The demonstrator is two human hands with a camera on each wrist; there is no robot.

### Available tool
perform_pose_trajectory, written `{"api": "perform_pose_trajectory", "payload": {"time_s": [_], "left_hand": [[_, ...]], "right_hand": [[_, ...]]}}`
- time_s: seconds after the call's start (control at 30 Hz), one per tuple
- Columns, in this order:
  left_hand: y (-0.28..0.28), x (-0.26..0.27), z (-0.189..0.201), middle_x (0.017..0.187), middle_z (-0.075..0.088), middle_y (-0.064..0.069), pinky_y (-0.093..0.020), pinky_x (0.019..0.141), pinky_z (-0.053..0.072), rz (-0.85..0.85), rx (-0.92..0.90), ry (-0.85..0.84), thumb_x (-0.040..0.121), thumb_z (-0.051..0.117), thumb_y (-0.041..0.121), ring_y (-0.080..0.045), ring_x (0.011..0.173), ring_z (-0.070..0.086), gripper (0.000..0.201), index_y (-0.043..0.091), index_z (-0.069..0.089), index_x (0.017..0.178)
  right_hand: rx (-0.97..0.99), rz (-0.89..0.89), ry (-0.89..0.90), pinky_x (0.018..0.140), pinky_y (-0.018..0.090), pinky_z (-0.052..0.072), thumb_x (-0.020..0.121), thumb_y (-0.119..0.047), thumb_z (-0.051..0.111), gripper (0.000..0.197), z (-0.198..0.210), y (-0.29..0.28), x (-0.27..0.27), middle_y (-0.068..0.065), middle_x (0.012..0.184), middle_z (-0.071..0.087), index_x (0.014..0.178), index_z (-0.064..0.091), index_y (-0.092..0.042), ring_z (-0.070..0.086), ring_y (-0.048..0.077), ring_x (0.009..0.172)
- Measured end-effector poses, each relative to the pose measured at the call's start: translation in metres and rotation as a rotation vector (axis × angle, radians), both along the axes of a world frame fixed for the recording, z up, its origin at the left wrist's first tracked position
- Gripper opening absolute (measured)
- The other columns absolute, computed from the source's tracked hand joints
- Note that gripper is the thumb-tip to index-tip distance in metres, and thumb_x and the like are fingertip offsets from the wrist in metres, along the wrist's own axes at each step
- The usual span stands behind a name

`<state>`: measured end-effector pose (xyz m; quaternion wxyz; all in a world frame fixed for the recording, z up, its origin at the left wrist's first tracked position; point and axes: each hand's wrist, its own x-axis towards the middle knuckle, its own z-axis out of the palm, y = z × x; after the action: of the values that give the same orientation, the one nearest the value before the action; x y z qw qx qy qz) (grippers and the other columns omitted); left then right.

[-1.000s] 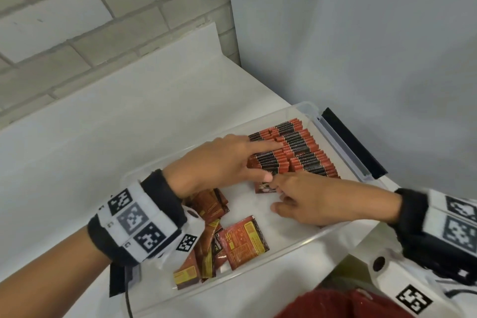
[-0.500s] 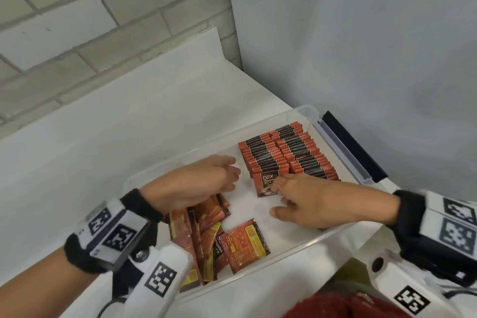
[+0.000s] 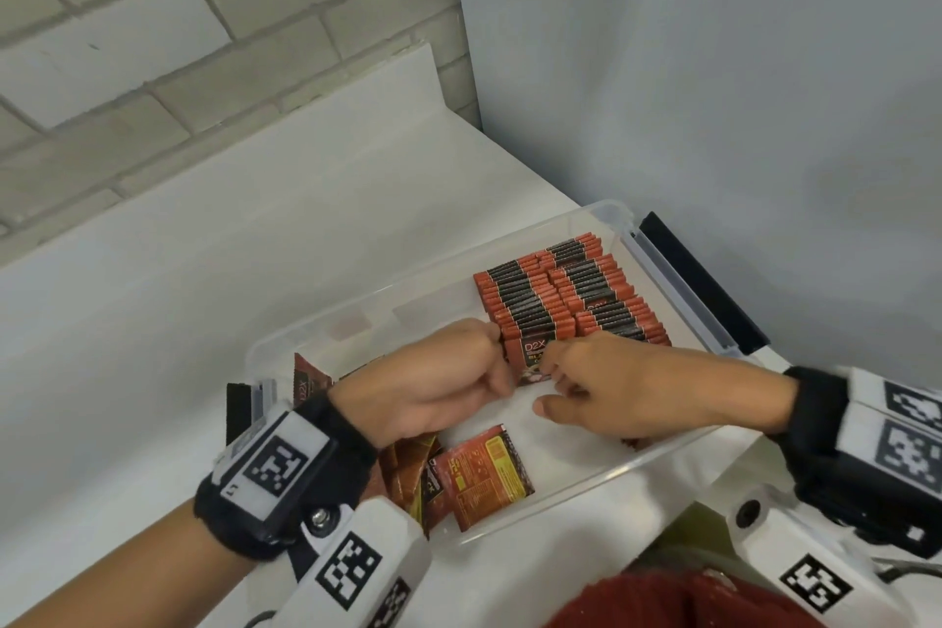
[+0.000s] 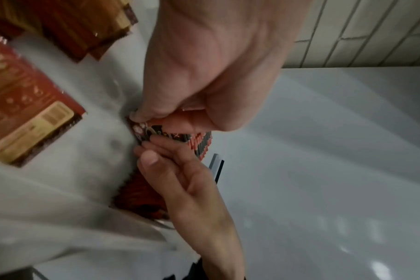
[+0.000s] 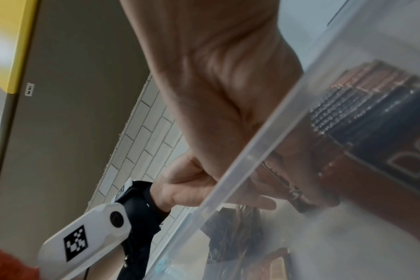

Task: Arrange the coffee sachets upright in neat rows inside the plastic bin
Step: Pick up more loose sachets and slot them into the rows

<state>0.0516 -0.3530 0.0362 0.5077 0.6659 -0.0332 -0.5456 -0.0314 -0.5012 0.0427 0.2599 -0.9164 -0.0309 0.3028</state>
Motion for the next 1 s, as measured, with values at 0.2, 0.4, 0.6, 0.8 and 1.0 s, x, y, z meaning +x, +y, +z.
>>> {"api": "perform_pose_trajectory", "payload": {"time_s": [0.2,0.4,0.6,0.8,1.0], "left_hand": [[-0.006,-0.008,0.001,0.085,0.056,-0.011,-0.024,0.076,0.034,0.13,-0.015,-0.019,0.076,0.028,-0.026,-0.019,0.089,0.048,0.053,0.011,0.063,0.061],[-0.003,-0.009,0.011,0.076,0.053,-0.008,-0.019,0.074,0.038,0.139,0.027,0.001,0.08,0.027,-0.025,-0.013,0.081,0.047,0.045,0.007,0.058,0.073],[0.037,0.015,0.038,0.112,0.052,0.006,-0.022,0.097,0.041,-0.101,0.116,-0.246,0.093,0.04,-0.011,-0.005,0.11,0.047,0.042,0.017,0.048,0.124],[0.077,0.024,0.066,0.143,0.037,0.013,-0.01,0.09,0.039,-0.93,0.482,-0.757,0.098,0.05,0.018,0.001,0.111,0.047,0.047,0.031,0.038,0.142],[0.095,0.023,0.056,0.144,0.033,0.006,-0.029,0.099,0.041,-1.018,0.655,-0.723,0.096,0.055,0.018,-0.012,0.118,0.045,0.073,0.034,0.008,0.151]], "right_hand": [[0.038,-0.022,0.009,0.09,0.038,0.053,0.097,-0.044,0.049,0.041,0.002,-0.001,-0.001,0.005,0.113,0.064,0.122,0.052,-0.012,0.063,0.019,0.1],[0.047,-0.028,-0.005,0.09,0.04,0.053,0.095,-0.045,0.051,0.038,0.007,-0.001,0.002,0.005,0.11,0.067,0.116,0.056,-0.013,0.065,0.019,0.1],[0.136,0.054,0.058,0.1,0.031,0.047,0.096,-0.04,0.053,0.039,0.027,0.01,0.009,-0.006,0.122,0.063,0.129,0.053,-0.02,0.058,0.01,0.111],[0.027,0.316,0.091,0.099,0.03,0.045,0.097,-0.039,0.051,0.053,0.027,0.045,0.021,0.003,0.138,0.05,0.144,0.036,-0.019,0.053,0.017,0.118],[-0.097,0.432,0.191,0.098,0.039,0.047,0.096,-0.041,0.054,0.071,0.007,0.063,0.024,0.008,0.141,0.043,0.151,0.017,-0.015,0.051,0.025,0.12]]}}
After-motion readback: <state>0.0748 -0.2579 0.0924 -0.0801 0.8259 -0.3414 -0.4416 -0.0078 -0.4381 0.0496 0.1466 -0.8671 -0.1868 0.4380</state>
